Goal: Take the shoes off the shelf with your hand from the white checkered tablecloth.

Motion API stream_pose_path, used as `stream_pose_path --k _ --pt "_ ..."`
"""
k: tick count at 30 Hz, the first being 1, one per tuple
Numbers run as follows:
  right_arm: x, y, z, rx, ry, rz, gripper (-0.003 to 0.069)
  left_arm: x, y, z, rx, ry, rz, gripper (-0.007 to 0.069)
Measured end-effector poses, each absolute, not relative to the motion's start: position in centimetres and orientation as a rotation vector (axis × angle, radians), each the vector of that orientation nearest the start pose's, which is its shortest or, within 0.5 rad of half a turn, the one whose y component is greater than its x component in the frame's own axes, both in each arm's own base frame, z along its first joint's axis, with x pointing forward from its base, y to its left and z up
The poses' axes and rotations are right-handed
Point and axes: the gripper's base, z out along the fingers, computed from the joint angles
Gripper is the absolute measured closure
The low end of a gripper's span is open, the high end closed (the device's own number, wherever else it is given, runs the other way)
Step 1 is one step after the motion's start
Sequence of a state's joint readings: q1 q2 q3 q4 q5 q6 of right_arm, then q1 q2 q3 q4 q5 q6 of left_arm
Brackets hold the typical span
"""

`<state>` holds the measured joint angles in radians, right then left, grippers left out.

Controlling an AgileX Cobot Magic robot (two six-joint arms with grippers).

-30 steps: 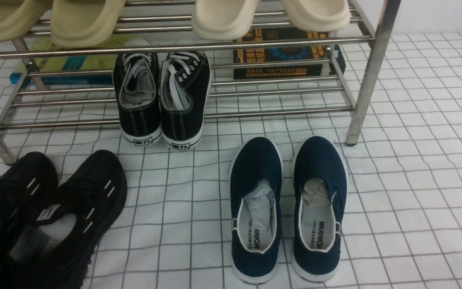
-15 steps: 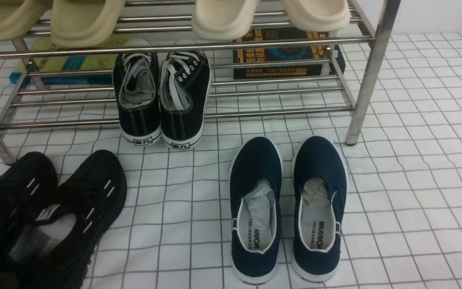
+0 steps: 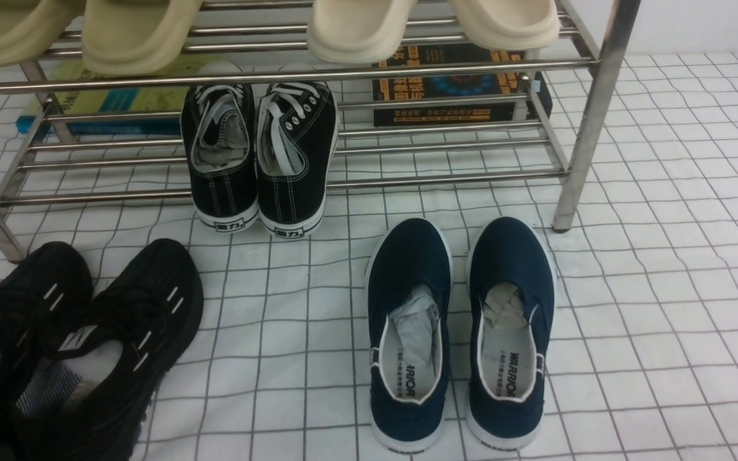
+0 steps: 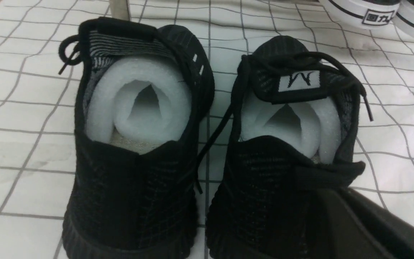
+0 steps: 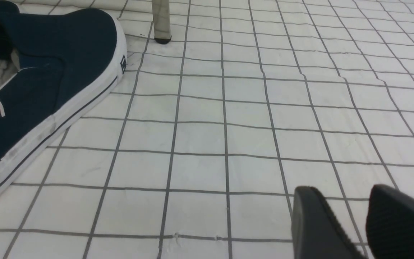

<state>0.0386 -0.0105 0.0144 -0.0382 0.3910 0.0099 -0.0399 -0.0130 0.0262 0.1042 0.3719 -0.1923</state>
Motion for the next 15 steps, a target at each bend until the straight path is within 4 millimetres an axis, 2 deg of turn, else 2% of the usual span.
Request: stream_pose_path --k 15 --pt "5.2 0.07 17.38 -0.05 1.878 -0.005 0.042 5.26 0.22 17.18 -0.095 1.865 -0.048 0.0581"
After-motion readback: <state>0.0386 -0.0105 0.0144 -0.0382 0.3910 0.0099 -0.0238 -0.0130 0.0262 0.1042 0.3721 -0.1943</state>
